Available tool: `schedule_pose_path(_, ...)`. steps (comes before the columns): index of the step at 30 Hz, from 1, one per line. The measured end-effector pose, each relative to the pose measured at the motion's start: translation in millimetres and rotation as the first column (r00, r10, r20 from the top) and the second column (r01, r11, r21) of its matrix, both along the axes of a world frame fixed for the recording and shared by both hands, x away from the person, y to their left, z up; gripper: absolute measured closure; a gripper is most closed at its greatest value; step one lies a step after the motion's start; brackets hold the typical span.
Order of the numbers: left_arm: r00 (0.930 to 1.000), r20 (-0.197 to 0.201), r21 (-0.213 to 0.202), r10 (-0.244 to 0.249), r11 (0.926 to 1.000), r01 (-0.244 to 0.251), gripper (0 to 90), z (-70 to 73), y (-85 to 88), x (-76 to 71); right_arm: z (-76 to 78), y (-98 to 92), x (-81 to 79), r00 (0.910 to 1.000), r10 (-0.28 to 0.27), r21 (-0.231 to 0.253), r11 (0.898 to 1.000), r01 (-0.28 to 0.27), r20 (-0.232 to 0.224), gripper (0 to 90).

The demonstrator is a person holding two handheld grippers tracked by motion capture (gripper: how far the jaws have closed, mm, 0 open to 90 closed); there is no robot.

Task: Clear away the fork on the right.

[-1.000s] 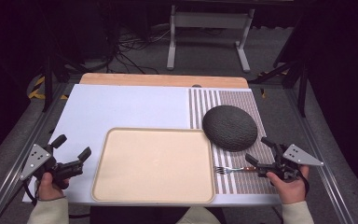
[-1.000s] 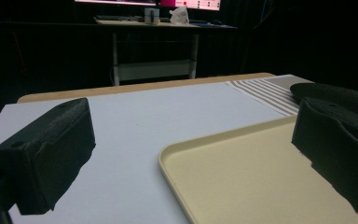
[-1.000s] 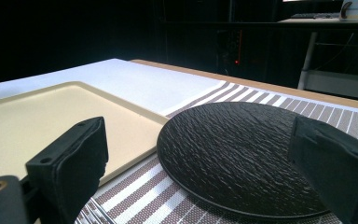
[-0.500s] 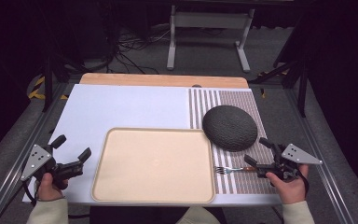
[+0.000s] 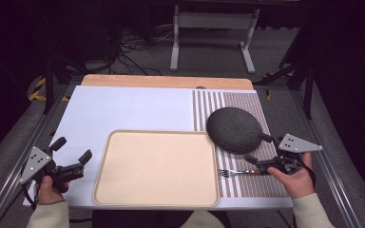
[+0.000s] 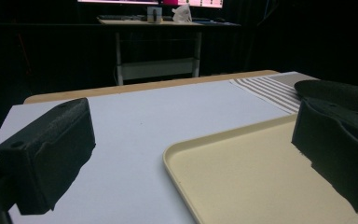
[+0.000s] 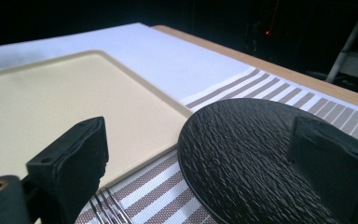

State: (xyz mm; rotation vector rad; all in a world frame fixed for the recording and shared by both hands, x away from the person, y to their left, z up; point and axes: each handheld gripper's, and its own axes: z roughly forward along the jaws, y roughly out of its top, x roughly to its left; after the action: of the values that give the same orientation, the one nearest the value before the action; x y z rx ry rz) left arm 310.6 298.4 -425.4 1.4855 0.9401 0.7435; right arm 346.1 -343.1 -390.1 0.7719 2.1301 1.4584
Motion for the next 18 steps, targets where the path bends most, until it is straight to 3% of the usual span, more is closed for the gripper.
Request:
schedule_pose_path(10, 1.0000, -0.002, 0.000, -0.005, 1.0000, 0.005, 0.0, 0.4, -0.3, 1.4, 18.9, 18.6, 14.4, 0.9956, 0.076, -0.118, 0.990, -0.082, -0.054, 5.1)
schedule_pose_path(18, 1.0000, 0.001, -0.002, -0.004, 1.0000, 0.004, 0.0, 0.8, 0.3, 1.4, 23.6, 28.7, 21.2, 0.9893, 0.109, -0.203, 0.971, -0.127, -0.096, 5.4)
